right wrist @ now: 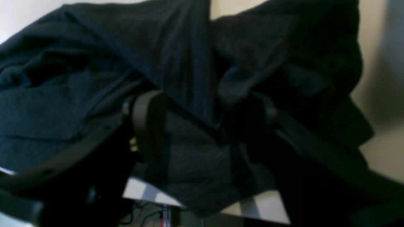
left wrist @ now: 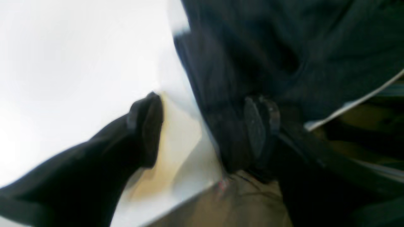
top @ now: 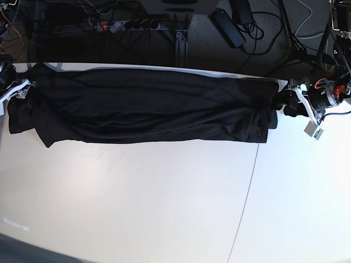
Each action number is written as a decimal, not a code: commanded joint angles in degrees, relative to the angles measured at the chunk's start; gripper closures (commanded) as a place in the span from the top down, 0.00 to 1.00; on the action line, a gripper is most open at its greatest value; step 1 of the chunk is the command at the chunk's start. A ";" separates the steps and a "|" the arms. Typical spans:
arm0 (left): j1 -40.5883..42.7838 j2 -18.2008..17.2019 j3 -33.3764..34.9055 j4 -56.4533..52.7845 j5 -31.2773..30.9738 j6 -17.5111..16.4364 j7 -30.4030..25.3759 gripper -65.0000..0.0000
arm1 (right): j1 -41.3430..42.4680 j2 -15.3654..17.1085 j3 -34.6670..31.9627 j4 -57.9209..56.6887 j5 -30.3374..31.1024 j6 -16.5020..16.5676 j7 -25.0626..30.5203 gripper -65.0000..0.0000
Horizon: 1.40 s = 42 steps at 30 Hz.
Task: Fold the T-shirt properly
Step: 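Grasp the end of the rolled shirt with the left gripper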
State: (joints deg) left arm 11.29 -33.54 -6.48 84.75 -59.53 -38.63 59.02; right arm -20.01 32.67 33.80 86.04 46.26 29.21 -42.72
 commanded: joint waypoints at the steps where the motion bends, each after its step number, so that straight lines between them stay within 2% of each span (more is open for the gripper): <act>1: -0.76 -0.28 -0.31 -0.28 -0.68 -1.27 -0.07 0.67 | 0.46 1.44 0.74 0.83 0.66 4.22 1.07 0.59; 11: -0.81 6.91 -0.28 -2.64 -2.86 -1.37 -0.11 0.67 | 0.46 1.44 0.74 0.83 0.66 4.22 0.63 0.59; 20: -0.83 11.58 -0.26 -2.64 -0.44 -1.37 -3.54 0.66 | 0.46 1.44 0.74 0.83 0.68 4.22 0.44 0.59; 21: -0.83 11.74 -0.26 -2.64 -0.37 -1.37 -4.55 0.62 | 0.46 1.46 0.74 0.83 0.68 4.22 0.44 0.59; 22: -0.83 11.80 -0.24 -2.64 -0.37 -1.37 -5.77 0.54 | 0.44 1.46 0.74 0.83 0.68 4.22 0.39 0.59; 25: -0.83 11.80 -0.24 -2.64 2.16 -1.37 -10.14 0.16 | 0.44 1.44 0.74 0.83 0.70 4.22 0.24 0.59; 27: -0.83 11.78 -0.24 -2.64 6.03 -1.37 -14.25 0.03 | 0.46 1.46 0.74 0.83 0.70 4.22 0.24 0.59; 30: -0.98 11.76 -0.24 -2.64 10.16 -1.37 -18.45 0.00 | 0.46 1.46 0.74 0.83 1.36 4.22 0.24 0.59; 36: -5.60 11.76 -0.24 -2.64 13.33 -1.37 -16.81 0.00 | 0.68 1.49 1.64 0.85 2.58 4.22 0.28 0.59; 42: -14.91 11.76 -0.24 -5.60 19.80 -1.29 -17.66 0.00 | 1.57 1.55 7.63 0.87 5.14 4.24 0.22 0.59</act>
State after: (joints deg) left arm -2.81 -20.99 -6.39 78.50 -39.03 -39.22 42.61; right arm -18.70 32.73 40.73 86.04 50.54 29.23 -43.81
